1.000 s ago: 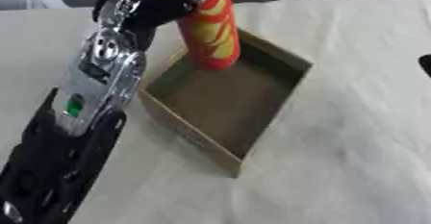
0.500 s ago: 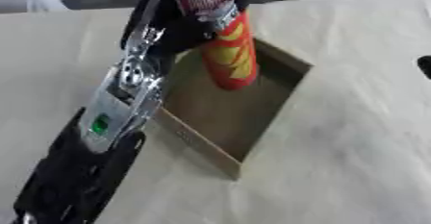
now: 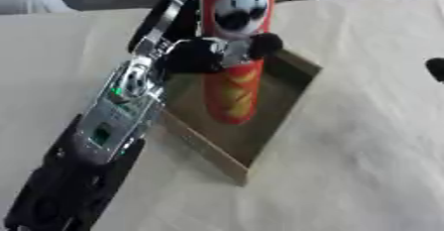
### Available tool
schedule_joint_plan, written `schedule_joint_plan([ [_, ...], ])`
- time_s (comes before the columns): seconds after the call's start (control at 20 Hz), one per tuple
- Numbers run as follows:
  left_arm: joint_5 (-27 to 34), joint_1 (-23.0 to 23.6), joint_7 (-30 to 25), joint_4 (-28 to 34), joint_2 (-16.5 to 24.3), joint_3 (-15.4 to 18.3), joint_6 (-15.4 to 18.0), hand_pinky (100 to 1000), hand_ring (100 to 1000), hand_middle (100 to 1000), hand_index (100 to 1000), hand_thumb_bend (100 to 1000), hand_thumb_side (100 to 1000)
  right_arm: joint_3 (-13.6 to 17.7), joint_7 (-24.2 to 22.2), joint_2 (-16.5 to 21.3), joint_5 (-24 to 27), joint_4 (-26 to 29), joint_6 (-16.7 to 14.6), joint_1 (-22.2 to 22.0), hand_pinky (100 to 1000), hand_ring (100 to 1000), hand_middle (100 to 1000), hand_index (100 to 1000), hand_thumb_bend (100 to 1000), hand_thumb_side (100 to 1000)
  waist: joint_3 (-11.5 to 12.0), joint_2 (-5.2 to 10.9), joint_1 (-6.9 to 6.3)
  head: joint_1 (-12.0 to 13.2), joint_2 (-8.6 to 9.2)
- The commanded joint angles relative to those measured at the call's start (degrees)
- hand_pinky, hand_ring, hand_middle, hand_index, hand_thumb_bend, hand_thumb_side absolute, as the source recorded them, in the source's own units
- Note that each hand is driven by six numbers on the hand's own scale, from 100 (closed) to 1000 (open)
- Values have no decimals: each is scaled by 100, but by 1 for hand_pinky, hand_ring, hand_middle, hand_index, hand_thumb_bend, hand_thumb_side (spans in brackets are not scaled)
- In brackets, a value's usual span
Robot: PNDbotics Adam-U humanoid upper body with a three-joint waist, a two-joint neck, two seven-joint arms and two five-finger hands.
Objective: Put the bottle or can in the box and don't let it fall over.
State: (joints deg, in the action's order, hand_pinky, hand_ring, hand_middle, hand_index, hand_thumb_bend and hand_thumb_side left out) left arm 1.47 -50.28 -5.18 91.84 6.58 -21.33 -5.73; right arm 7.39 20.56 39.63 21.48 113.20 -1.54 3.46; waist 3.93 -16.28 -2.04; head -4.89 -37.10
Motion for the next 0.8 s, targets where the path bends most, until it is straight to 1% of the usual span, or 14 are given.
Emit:
schedule_joint_plan([
  [0.05, -204, -63, -79, 49, 95, 146, 24, 958, 694, 575, 759, 867, 400, 81, 23, 170, 18, 139, -10, 17, 824, 801, 930, 855, 601, 100, -1, 128, 36, -20, 26],
  [0.25, -172, -45, -16, 3, 97, 202, -41, 938, 686, 565, 754, 848, 408, 81, 18, 168, 21, 139, -22, 10, 824, 801, 930, 855, 600, 100, -7, 130, 43, -27, 27],
  [0.7, 110, -2, 251, 61, 166, 320, -204, 926, 674, 545, 741, 779, 377, 83, 9, 166, 29, 139, -35, -21, 825, 801, 931, 855, 600, 100, 8, 171, 68, -30, 13],
  [0.8, 150, -1, 288, 96, 183, 337, -237, 926, 674, 545, 741, 779, 377, 83, 8, 167, 31, 139, -37, -26, 825, 801, 931, 855, 600, 100, 9, 177, 73, -31, 12],
])
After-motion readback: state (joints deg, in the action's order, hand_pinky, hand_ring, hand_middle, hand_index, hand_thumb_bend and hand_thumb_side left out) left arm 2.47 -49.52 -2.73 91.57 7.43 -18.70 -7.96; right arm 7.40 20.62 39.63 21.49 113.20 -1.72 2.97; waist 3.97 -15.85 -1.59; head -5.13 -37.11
